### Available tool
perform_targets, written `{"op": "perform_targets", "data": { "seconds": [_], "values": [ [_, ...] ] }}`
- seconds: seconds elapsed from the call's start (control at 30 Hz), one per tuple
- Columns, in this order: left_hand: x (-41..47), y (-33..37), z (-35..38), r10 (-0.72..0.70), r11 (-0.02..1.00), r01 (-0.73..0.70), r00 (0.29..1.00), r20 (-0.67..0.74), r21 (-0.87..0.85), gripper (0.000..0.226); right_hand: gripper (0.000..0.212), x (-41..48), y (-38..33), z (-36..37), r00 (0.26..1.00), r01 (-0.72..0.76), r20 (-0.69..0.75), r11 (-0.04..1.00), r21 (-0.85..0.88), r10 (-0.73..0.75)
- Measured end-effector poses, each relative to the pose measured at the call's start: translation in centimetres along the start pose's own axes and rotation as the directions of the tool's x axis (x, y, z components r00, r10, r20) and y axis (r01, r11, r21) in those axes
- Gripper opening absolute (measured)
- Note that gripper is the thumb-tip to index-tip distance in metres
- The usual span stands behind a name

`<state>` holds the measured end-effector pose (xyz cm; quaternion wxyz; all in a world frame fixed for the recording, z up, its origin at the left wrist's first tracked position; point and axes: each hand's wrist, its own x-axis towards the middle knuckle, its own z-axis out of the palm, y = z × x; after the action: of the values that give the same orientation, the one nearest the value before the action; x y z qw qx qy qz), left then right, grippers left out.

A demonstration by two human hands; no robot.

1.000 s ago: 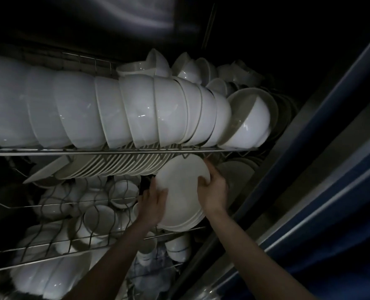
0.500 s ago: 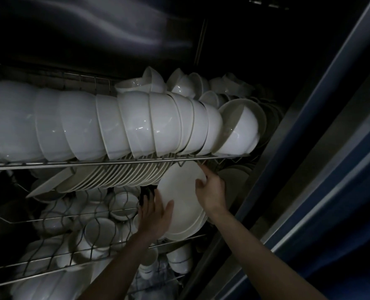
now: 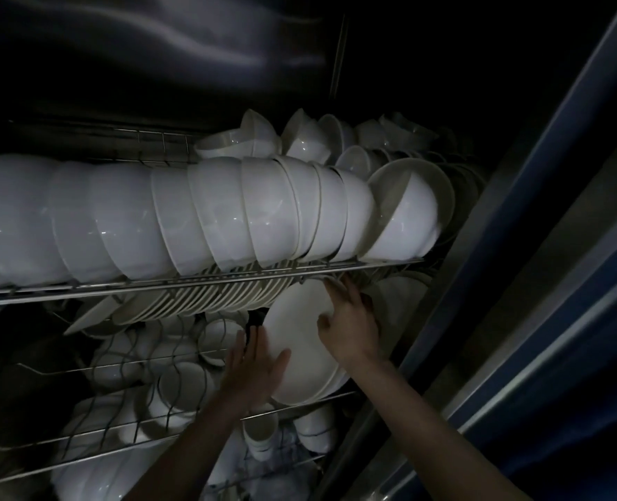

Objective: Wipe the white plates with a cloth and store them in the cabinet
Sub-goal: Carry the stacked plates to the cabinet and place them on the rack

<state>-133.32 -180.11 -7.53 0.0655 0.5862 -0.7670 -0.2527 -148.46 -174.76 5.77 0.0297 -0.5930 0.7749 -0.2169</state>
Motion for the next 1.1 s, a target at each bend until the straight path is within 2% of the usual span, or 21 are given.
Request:
{"op": "perform_targets", "data": {
  "seconds": [0.13,0.27,0.5,0.6,0.67,0.83,0.97,1.1],
  "values": [
    [0.7,-0.6,-0.3,-0.050,0.999,0.051,0.997,0.059,-0.010,0.087,0.065,-0.1,0.0,0.0,1.000,-0.001,-0.005,0.998,0.065,0.001],
    [0.7,-1.1,-0.2,-0.056,0.998,0.053,0.996,0.072,0.039,0.085,0.067,-0.5,0.6,-0.1,0.999,0.042,-0.014,0.994,0.096,-0.041],
    [-0.1,-3.7,-0.8,0.147,0.981,-0.151,0.988,0.042,0.125,0.064,0.070,-1.0,1.1,-0.1,0.997,0.076,0.000,0.996,0.049,-0.076],
    [-0.9,-3.3,-1.5,0.025,1.000,-0.026,0.998,0.058,0.014,0.076,0.072,-1.6,1.3,-0.2,0.995,0.102,0.009,0.995,0.017,-0.103],
    [-1.5,-3.7,-1.8,0.032,0.999,-0.032,0.999,0.025,0.022,0.076,0.070,-2.1,1.2,-0.3,0.991,0.137,-0.012,0.991,0.011,-0.137],
    [-5.3,-5.2,-4.7,0.070,0.996,-0.061,0.989,-0.133,0.070,0.057,0.060,-3.5,-0.2,-0.6,0.966,0.253,-0.043,0.967,-0.039,-0.255],
    [-9.2,-7.0,-7.5,0.079,0.992,-0.053,0.968,-0.237,0.113,0.053,0.057,-4.6,-1.7,-0.1,0.918,0.386,0.096,0.923,0.004,-0.384],
    [-13.6,-8.5,-10.2,-0.025,0.996,0.048,0.953,-0.301,0.070,0.049,0.052,-6.0,-4.4,0.4,0.828,0.485,0.276,0.870,0.086,-0.489]
  ]
}}
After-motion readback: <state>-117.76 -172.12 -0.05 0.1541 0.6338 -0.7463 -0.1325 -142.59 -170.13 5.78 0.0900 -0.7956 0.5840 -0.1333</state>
